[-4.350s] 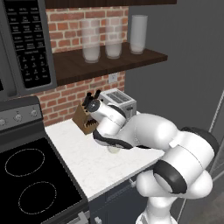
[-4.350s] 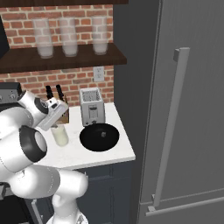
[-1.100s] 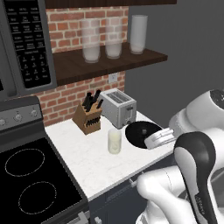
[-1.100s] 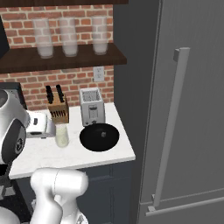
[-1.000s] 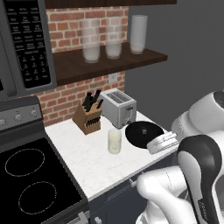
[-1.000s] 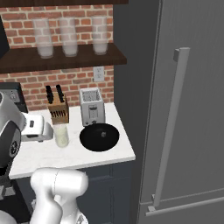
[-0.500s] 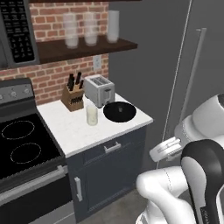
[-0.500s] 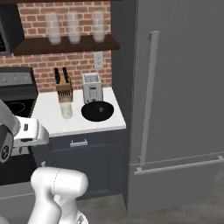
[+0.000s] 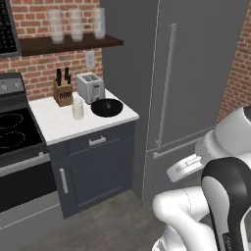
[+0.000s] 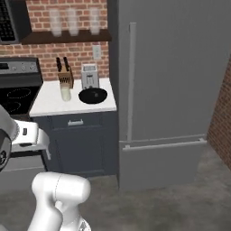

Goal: Grab a lemon wedge from the fridge and one ice cube from the ice bowl, and put them in the glass of lemonade.

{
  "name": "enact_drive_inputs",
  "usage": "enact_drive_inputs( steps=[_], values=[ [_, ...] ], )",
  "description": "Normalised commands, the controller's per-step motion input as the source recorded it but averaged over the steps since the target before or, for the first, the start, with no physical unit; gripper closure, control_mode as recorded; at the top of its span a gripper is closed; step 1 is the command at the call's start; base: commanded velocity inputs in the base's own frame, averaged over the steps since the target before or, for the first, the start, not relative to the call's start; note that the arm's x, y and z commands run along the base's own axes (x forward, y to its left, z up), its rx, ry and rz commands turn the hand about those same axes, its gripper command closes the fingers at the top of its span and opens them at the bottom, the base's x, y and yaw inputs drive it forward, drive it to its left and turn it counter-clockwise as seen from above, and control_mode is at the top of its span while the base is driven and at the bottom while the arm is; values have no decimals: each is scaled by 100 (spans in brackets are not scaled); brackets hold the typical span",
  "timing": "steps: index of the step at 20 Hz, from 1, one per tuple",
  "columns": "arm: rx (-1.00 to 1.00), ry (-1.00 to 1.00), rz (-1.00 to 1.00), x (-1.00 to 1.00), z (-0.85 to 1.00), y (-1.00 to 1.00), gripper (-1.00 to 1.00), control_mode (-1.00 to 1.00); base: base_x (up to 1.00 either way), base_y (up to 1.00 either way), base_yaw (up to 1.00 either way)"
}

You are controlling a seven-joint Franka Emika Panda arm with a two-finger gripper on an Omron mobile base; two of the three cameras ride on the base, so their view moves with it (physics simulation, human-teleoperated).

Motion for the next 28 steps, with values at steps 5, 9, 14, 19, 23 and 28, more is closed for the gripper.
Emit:
enact_drive_inputs(
  steps=[5, 9, 14, 19, 23, 28],
  values=[
    [0, 0, 0, 0, 0, 0, -100, 100, -1, -97, 19],
    [0, 0, 0, 0, 0, 0, -100, 100, 50, -68, 22],
    [0, 0, 0, 0, 0, 0, -100, 100, 62, -21, 20],
    [0, 0, 0, 0, 0, 0, -100, 100, 28, 0, 15],
    [0, 0, 0, 0, 0, 0, -100, 100, -6, -9, 7],
    [0, 0, 0, 1, 0, -9, -100, -100, -1, -8, 0]
  ],
)
